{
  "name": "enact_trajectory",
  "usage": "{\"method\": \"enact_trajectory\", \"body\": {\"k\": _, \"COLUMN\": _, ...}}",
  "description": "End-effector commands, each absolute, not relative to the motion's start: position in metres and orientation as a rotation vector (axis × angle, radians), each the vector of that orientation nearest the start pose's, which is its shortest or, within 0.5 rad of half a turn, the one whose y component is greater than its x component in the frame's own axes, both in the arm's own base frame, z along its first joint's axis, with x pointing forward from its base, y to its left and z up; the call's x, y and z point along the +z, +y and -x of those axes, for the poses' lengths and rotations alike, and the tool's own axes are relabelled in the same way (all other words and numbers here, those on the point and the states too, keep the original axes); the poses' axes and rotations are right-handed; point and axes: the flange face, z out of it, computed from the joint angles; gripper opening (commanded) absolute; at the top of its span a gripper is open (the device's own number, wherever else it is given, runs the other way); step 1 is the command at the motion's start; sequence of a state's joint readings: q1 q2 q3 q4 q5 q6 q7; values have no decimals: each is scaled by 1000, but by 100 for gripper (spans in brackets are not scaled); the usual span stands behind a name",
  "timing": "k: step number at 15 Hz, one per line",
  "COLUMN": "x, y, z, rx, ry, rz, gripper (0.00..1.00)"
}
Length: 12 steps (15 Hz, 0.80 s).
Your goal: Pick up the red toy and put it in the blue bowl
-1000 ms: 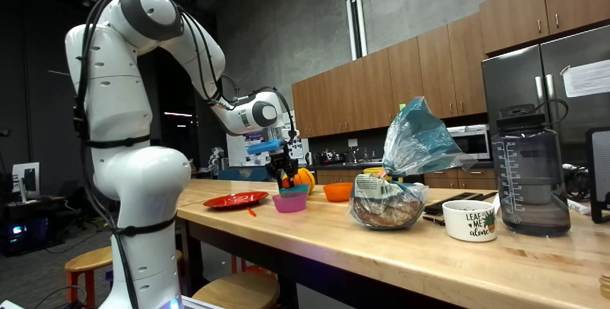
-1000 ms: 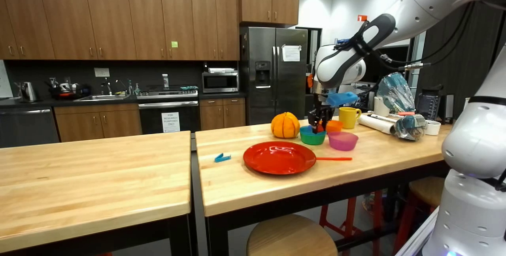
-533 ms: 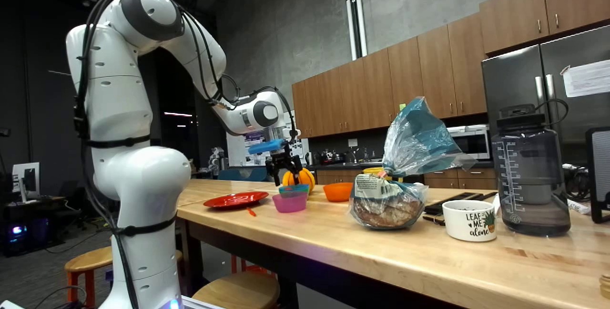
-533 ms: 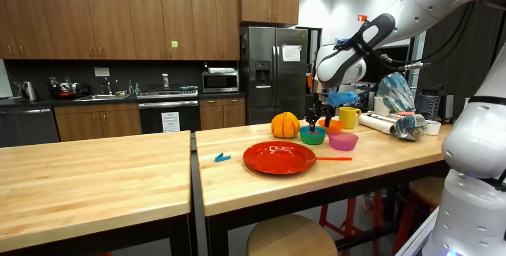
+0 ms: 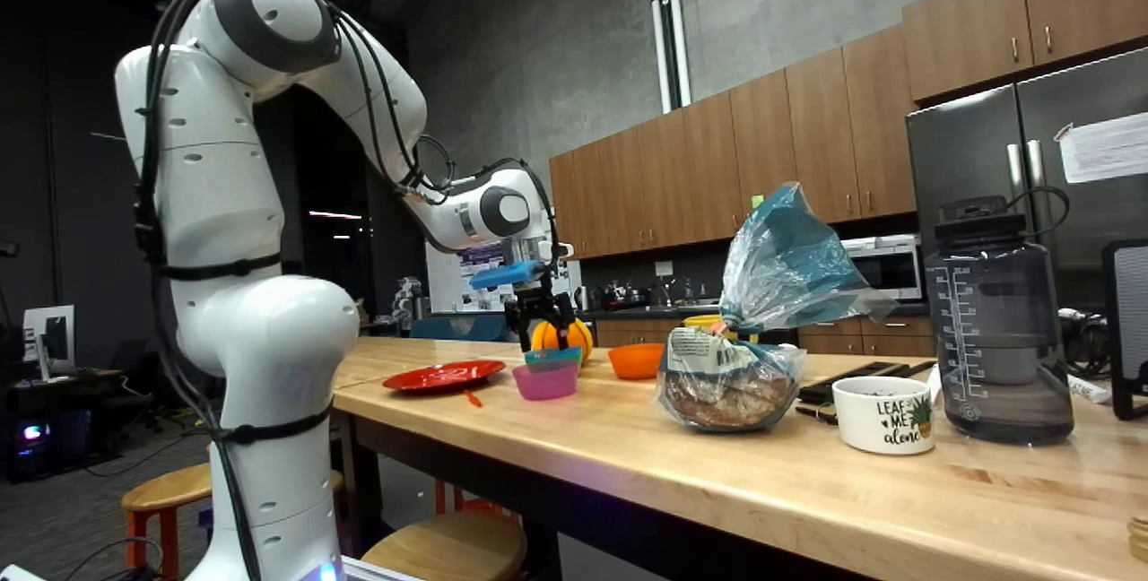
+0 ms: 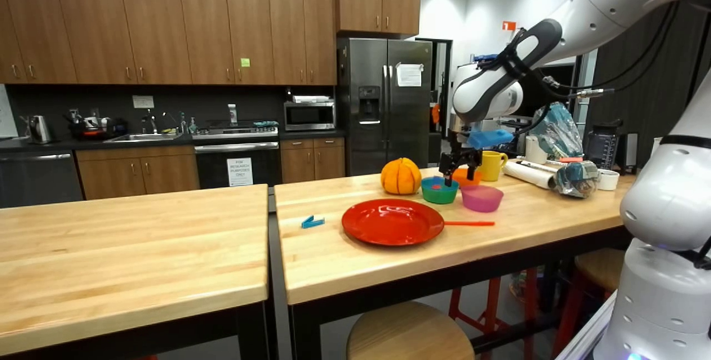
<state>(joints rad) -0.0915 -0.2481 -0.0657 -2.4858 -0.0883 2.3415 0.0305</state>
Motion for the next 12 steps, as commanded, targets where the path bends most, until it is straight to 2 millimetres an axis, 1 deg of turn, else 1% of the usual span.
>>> {"method": "enact_trajectory", "body": {"k": 1, "x": 401, "y": -83, "z": -424, "rx": -155, "ry": 225, "rz": 3173, "gripper": 100}}
{"method": "enact_trajectory", "body": {"k": 7, "x": 404, "y": -95, "z": -401, "rx": -106, "ry": 241, "rz": 3151, "gripper": 100}}
{"method": "enact_trajectory", "body": {"k": 12, "x": 406, "y": -99, "z": -388, "rx": -95, "ry": 232, "rz": 3141, "gripper": 100}}
